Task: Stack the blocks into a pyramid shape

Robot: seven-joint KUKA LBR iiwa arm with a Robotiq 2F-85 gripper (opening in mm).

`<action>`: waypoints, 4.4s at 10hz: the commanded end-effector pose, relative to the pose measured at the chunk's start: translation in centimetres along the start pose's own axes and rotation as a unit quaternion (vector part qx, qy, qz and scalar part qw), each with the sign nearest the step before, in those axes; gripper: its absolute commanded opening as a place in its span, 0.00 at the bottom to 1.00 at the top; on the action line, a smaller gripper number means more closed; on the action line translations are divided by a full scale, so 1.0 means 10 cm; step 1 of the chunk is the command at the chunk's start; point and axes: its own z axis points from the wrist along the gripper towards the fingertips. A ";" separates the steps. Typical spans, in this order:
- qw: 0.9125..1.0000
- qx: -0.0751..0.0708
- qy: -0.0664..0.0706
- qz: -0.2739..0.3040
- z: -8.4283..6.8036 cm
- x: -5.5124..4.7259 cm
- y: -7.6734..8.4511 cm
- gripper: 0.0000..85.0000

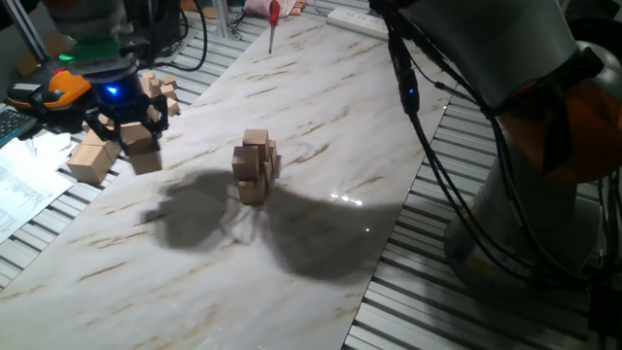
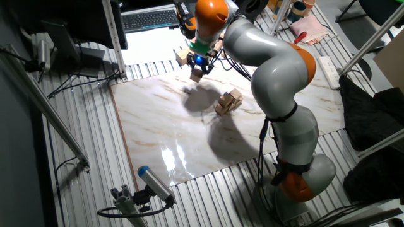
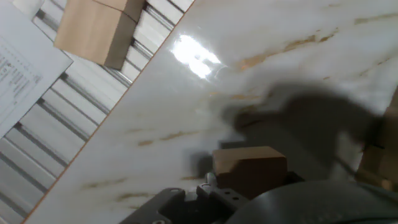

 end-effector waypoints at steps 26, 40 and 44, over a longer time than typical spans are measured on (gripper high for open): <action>0.997 0.010 -0.016 0.075 -0.41 -0.39 -0.94 0.00; 0.994 -0.017 0.011 0.106 -0.51 -0.49 -1.13 0.00; 0.997 0.004 -0.001 0.076 -0.43 -0.42 -1.53 0.00</action>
